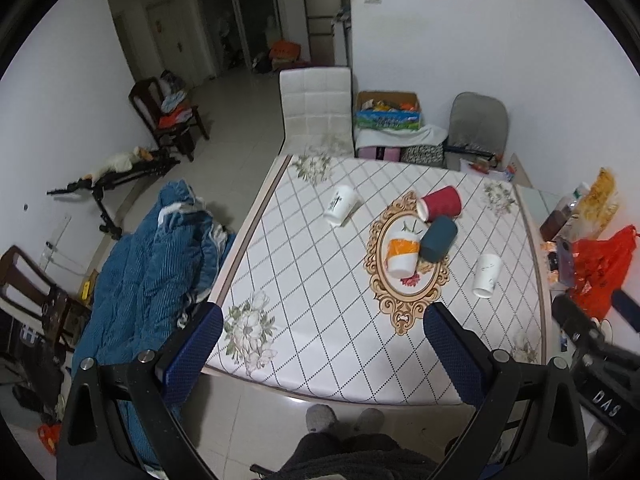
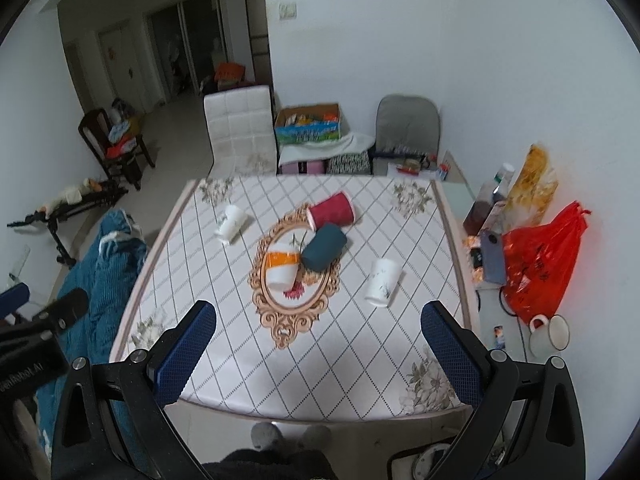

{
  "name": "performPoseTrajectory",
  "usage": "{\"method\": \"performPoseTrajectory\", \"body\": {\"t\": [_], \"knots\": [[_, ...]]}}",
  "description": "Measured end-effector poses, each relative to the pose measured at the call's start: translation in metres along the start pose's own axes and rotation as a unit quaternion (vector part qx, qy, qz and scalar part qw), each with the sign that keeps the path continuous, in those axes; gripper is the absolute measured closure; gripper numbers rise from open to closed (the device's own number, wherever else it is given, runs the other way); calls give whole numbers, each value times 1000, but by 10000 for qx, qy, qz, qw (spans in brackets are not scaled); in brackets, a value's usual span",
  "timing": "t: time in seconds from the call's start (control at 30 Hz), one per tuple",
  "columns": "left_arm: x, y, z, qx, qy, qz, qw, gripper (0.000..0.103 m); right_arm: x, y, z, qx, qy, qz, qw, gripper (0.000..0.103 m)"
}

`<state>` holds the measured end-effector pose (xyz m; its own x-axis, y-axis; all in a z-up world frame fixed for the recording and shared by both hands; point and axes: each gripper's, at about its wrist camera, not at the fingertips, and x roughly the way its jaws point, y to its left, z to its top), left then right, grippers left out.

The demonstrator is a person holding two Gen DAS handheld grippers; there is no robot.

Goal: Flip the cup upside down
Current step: 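Move the left tool toward the white calligraphy cup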

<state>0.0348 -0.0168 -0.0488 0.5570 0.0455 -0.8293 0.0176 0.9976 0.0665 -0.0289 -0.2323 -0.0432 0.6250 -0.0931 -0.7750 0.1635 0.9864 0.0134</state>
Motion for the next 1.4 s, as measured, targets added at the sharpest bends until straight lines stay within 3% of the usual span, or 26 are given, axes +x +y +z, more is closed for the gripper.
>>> {"method": "performPoseTrajectory", "body": {"t": [0.4,0.6,1.1,1.4], "knots": [[85,-5,5,-75,740,362,9966,0,124,4,-27,-145,1041,313,9940,0],[130,-5,21,99,1002,422,9940,0,181,12,-35,-82,1560,254,9874,0],[274,-1,120,729,1427,270,9867,0,294,40,-13,342,2403,-93,9700,0],[384,-8,161,1076,1961,266,9743,0,371,55,-21,498,3054,-269,9506,0]]}}
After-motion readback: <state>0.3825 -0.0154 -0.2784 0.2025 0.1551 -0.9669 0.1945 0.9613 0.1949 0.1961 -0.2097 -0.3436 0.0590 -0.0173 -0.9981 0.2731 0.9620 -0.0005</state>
